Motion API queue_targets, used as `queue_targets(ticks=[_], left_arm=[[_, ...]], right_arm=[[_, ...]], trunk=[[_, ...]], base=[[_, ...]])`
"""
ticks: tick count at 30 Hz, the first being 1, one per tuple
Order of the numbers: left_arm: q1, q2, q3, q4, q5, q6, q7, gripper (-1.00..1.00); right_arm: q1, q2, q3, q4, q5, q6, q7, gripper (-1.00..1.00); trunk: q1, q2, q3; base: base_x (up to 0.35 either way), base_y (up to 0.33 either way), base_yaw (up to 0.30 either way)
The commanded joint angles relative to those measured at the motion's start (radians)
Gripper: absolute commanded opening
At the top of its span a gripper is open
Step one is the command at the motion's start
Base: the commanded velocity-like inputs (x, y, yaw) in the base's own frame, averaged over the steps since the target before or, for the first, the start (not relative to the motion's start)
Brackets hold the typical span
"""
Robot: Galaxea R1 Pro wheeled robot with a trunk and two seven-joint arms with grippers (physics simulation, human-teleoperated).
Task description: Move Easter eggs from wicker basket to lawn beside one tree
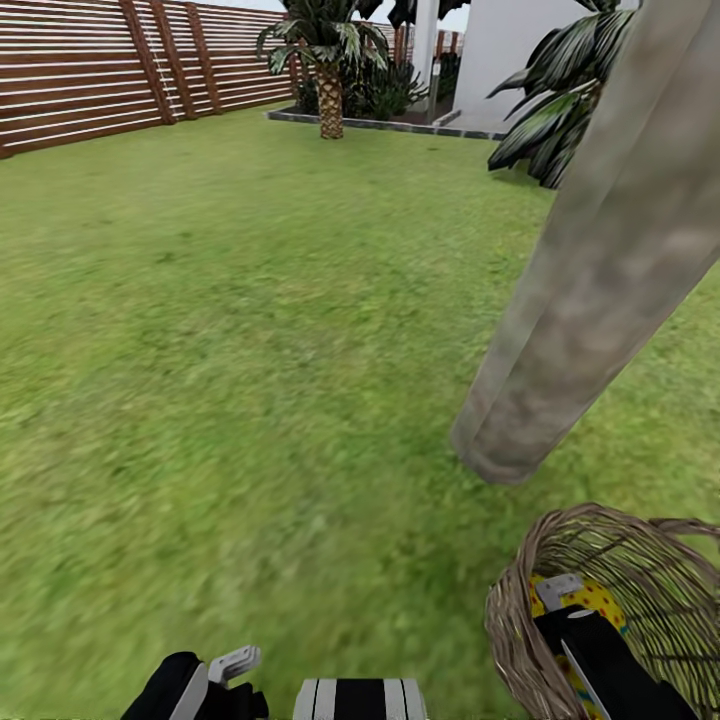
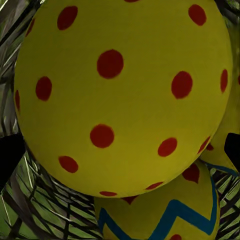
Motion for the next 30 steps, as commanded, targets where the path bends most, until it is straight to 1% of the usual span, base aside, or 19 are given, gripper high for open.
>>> queue_targets(ticks=[1,5,11,13,14,15,30], left_arm=[[0.0,-0.001,0.002,-0.001,0.003,0.005,0.0,1.0],[0.0,-0.001,0.002,-0.001,0.002,0.005,0.0,1.0],[0.0,-0.001,0.002,0.0,0.004,0.005,0.0,1.0],[0.0,-0.001,0.002,0.0,0.004,0.005,0.0,1.0],[0.0,-0.001,0.002,0.0,0.004,0.005,0.0,1.0],[0.0,-0.001,0.002,0.0,0.005,0.005,0.0,1.0],[0.0,-0.001,0.002,0.002,0.005,0.005,0.0,1.0]], right_arm=[[0.0,-0.001,0.001,-0.001,0.007,0.001,0.008,1.0],[0.0,-0.002,-0.001,-0.001,0.007,-0.001,0.007,1.0],[-0.001,-0.002,0.003,-0.001,0.008,-0.002,0.007,1.0],[0.0,0.0,0.005,-0.001,0.008,-0.001,0.007,1.0],[0.0,0.0,0.005,-0.001,0.008,-0.001,0.007,1.0],[0.0,0.0,0.005,-0.001,0.008,-0.002,0.007,-1.0],[0.0,0.001,0.005,0.006,0.008,0.0,0.007,-1.0]], trunk=[[0.0,-0.001,-0.005],[0.002,-0.002,-0.02],[0.002,-0.002,-0.02],[0.003,-0.002,-0.028],[0.003,-0.002,-0.028],[0.003,-0.002,-0.028],[0.003,-0.002,-0.028]], base=[[0.0,0.0,0.0],[0.0,0.0,0.0],[0.0,0.0,0.0],[0.0,0.0,0.0],[0.0,0.0,0.0],[0.0,0.0,0.0],[0.0,0.0,0.0]])
